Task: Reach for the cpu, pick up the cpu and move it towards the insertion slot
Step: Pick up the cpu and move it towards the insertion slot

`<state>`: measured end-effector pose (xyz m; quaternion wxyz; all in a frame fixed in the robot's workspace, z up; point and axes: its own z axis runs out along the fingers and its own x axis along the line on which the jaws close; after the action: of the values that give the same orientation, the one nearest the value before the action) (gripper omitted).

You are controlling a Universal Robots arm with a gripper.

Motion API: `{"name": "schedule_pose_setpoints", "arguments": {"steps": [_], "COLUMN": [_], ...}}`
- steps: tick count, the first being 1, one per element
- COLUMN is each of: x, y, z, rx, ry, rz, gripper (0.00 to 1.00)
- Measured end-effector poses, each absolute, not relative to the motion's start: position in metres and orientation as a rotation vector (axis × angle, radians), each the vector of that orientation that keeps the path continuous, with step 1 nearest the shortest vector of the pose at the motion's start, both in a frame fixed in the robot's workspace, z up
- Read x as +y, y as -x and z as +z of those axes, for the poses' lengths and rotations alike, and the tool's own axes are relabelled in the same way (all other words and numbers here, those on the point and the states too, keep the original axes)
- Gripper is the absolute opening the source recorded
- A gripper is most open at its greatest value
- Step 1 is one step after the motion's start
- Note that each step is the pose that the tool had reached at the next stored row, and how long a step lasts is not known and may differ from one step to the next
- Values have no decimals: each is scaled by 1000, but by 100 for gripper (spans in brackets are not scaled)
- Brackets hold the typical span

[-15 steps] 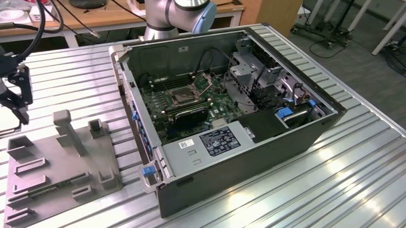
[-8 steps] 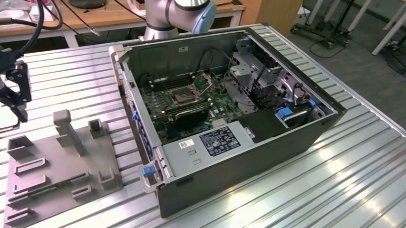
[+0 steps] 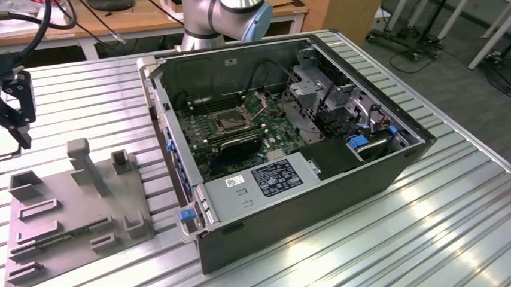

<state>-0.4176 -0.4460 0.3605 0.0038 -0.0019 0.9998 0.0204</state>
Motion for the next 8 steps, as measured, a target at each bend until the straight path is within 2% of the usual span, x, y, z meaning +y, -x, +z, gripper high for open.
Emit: {"name": "schedule_pose_setpoints", "arguments": {"steps": [8], "x": [-446], "y": [410], "z": [361], "rx": [3133], "ry": [6], "rz": [64], "gripper": [55]}}
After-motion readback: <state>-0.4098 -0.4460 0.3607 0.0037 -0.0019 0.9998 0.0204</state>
